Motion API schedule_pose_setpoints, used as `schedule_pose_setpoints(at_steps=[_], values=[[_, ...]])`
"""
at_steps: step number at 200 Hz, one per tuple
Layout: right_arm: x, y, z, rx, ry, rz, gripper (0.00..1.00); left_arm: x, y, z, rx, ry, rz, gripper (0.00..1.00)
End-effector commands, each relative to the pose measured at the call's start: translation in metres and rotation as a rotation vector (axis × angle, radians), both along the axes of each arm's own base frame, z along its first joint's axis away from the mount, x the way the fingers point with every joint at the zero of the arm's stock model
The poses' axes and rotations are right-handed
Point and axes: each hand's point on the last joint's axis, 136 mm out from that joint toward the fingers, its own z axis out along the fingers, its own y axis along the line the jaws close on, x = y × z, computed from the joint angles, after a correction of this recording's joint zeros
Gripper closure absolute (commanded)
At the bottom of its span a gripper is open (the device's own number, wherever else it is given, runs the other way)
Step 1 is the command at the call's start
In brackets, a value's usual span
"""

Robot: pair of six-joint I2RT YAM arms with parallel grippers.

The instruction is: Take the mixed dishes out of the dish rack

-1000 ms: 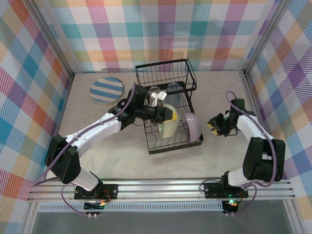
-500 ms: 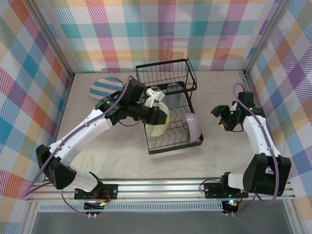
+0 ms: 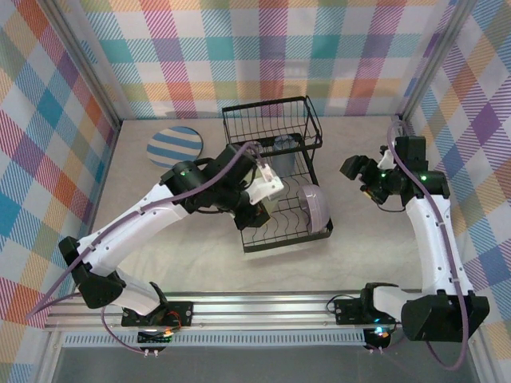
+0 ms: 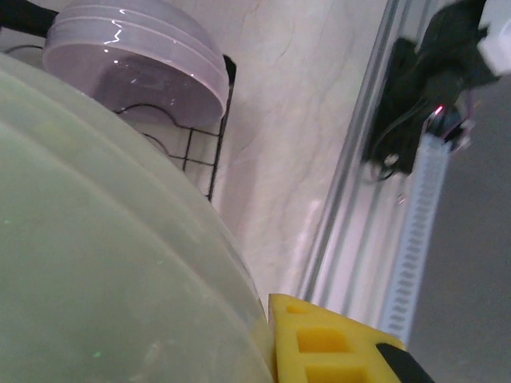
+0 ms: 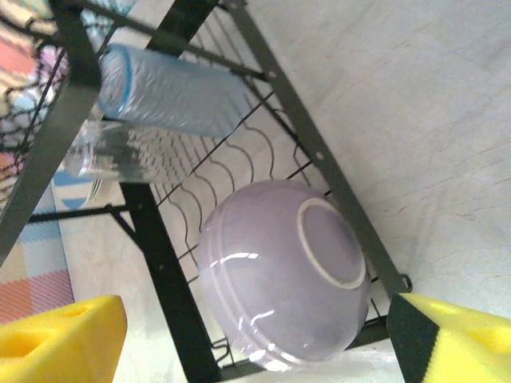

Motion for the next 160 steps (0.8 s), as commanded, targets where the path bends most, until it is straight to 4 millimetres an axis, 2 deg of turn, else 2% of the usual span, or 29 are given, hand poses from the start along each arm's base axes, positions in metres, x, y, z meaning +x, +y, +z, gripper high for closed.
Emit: schedule_pose_setpoints(at_steps=[1,32,69,107,122,160], values=[[-0.018,0.016,0.016,-0.032,0.003,0.104,0.14,0.011,-0.003,0.014,0.107,-0.271,-0.144,1.0],[-0.026,0.038,0.041,-0.023,-0.018,0.212,0.14,0.005,-0.007,-0.007,0.283,-0.371,-0.272,1.0],[-0.032,0.061,0.069,-0.019,-0.059,0.33,0.13,0.009,-0.01,-0.017,0.402,-0.498,-0.354,1.0],[-0.045,0.092,0.064,-0.087,-0.014,0.498,0.17,0.008,-0.01,-0.025,0.492,-0.587,-0.406,1.0],[-0.049,0.103,0.061,-0.128,-0.01,0.552,0.22,0.006,-0.01,-0.028,0.502,-0.588,-0.415,1.0],[-0.051,0.119,0.059,-0.201,-0.014,0.617,0.26,0.003,-0.009,-0.032,0.522,-0.585,-0.428,1.0]])
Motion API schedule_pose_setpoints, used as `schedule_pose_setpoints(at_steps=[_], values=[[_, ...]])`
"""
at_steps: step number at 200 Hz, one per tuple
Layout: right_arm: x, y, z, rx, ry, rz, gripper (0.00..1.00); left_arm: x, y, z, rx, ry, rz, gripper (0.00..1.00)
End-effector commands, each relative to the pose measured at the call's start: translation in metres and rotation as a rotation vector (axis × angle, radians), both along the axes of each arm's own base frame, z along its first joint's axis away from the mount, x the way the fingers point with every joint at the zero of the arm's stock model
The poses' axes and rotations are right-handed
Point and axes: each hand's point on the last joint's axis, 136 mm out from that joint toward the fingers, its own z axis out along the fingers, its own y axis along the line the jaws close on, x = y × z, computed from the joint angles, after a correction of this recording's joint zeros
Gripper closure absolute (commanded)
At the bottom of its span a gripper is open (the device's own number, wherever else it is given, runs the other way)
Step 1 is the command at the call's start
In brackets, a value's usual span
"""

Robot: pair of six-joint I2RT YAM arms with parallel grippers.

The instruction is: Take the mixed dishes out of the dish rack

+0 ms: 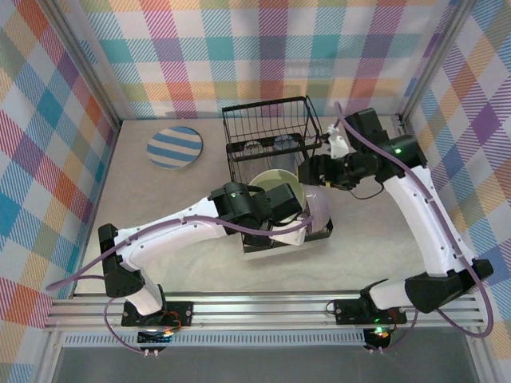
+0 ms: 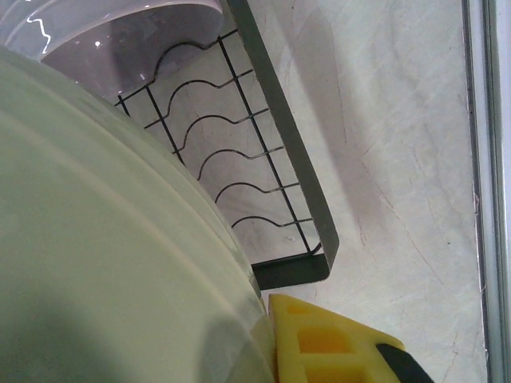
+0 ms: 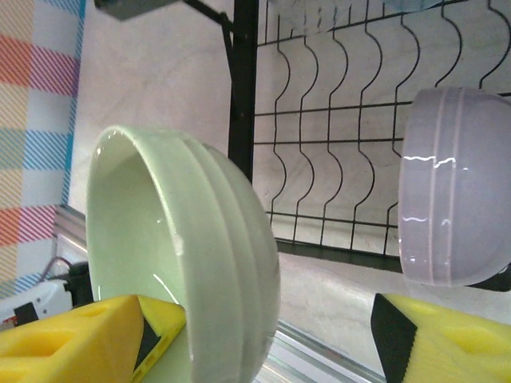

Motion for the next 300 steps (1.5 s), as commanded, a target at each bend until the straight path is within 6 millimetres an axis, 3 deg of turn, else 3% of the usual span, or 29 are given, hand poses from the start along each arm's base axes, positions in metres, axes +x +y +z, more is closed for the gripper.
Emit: schedule_pose_setpoints(at_steps=[1,54,148,246,300], values=[[-0.006,0.001,0.003,-0.07,-0.029,0.045,0.26,0.01,-0.001,0.014,-0.015,-0.096,-0.008,1.0],[-0.007,0.013,-0.013,-0.215,-0.028,0.108,0.45,0.007,-0.002,0.009,0.005,-0.091,-0.009,1.0],[-0.01,0.022,-0.035,-0.375,-0.002,0.154,0.62,0.008,-0.004,0.005,0.019,-0.096,-0.01,1.0],[-0.013,0.034,-0.048,-0.417,0.037,0.176,0.82,0.012,-0.004,0.002,0.031,-0.114,-0.001,1.0],[-0.016,0.038,-0.049,-0.384,0.048,0.176,1.0,0.015,-0.005,0.001,0.035,-0.128,0.005,1.0]])
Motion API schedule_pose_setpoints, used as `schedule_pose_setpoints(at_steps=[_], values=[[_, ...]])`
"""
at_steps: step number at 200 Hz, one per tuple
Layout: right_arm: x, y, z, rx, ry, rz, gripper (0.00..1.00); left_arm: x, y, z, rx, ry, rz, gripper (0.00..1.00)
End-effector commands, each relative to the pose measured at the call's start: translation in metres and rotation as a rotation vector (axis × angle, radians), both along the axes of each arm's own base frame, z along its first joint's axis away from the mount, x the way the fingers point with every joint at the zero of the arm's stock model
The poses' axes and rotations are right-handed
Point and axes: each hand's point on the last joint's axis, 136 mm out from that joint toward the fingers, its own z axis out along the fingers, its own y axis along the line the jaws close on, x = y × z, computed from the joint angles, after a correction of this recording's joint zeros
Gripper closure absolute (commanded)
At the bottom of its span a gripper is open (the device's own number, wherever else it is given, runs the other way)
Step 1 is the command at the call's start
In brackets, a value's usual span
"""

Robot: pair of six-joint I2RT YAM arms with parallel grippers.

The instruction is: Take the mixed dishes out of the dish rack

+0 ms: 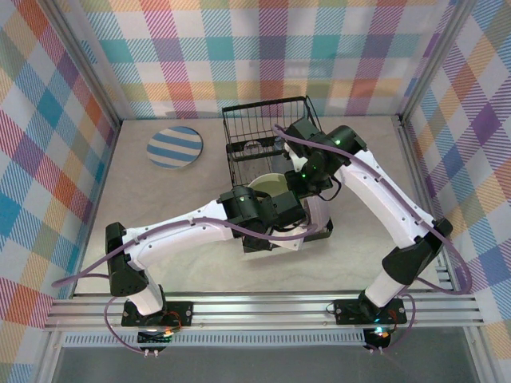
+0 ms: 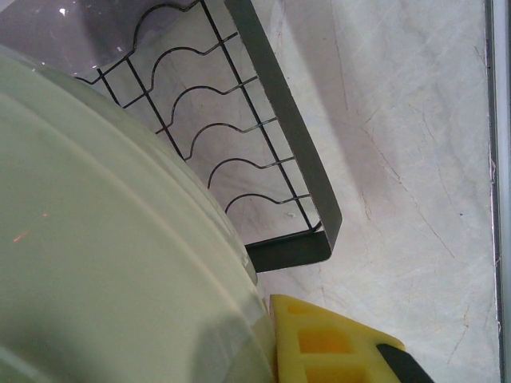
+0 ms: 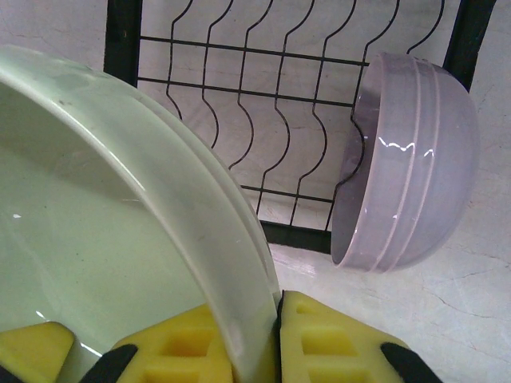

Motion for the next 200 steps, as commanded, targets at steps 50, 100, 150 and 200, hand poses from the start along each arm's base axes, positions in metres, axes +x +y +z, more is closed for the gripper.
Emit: schedule_pose_setpoints(at_steps=[50,100,150,200], values=[[-0.012,0.014,0.006,0.1,0.017,0.022,1.0,0.017,-0.013,0.011,-0.051,-0.113,0.016,1.0],[-0.008,0.012,0.006,0.093,-0.007,0.022,1.0,0.019,-0.018,0.008,-0.06,-0.118,0.015,0.84],[-0.002,0.01,0.005,0.101,-0.006,0.02,1.0,0.02,-0.021,0.011,-0.096,-0.137,0.005,0.34],[0.007,0.003,0.004,0.103,-0.01,-0.001,1.0,0.025,-0.029,0.03,-0.2,-0.181,0.019,0.0]])
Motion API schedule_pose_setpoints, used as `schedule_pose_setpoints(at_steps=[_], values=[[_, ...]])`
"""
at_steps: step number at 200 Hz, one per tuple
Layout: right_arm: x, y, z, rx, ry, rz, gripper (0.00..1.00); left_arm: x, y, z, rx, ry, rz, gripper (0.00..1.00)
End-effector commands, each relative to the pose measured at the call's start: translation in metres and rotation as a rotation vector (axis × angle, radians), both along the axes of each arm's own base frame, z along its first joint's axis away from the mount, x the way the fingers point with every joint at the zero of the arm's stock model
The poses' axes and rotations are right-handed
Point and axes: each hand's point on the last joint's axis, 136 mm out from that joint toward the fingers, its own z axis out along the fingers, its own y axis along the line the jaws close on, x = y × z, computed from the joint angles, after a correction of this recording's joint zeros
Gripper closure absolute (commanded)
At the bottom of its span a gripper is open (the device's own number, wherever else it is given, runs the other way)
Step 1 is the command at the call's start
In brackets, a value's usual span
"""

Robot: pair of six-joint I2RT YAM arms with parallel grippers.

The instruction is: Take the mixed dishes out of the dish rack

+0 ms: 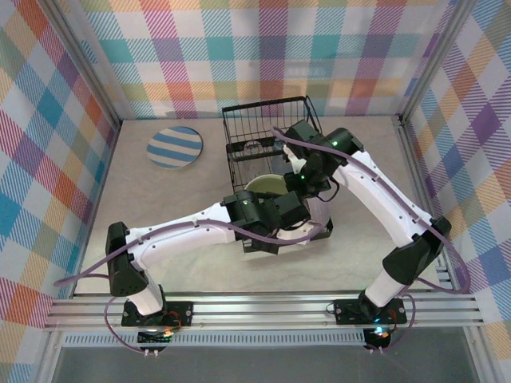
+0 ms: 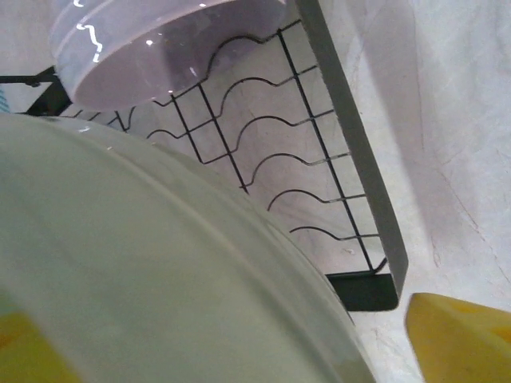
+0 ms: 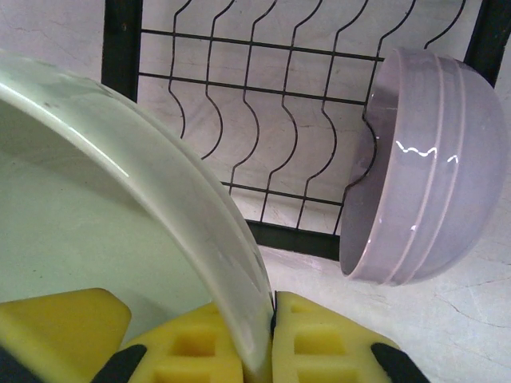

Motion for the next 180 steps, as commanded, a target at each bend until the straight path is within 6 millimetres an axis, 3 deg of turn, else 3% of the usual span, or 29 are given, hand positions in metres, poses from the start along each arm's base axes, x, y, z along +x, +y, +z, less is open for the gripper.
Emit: schedule_pose_setpoints(at_steps=[1,23,63,111,145,180], values=[[0.001,0.004,0.017,0.087,-0.034,0.004,1.0,0.0,-0.004,0.028,-0.111,-0.049,0.0,0.0],[0.006,-0.003,0.021,0.092,-0.051,-0.019,1.0,-0.004,-0.01,0.051,-0.22,-0.041,0.003,0.0],[0.018,-0.025,0.042,0.126,-0.122,-0.107,1.0,-0.019,-0.019,0.115,-0.533,0.001,0.006,0.0],[0.031,-0.083,0.087,0.184,-0.301,-0.325,1.0,-0.033,-0.009,0.196,-0.948,0.027,0.04,0.0],[0.035,-0.134,0.119,0.239,-0.43,-0.509,1.0,-0.023,0.008,0.224,-1.183,0.084,0.169,0.0],[0.045,-0.184,0.134,0.247,-0.503,-0.697,1.0,0.005,0.028,0.232,-1.366,0.253,0.384,0.0]])
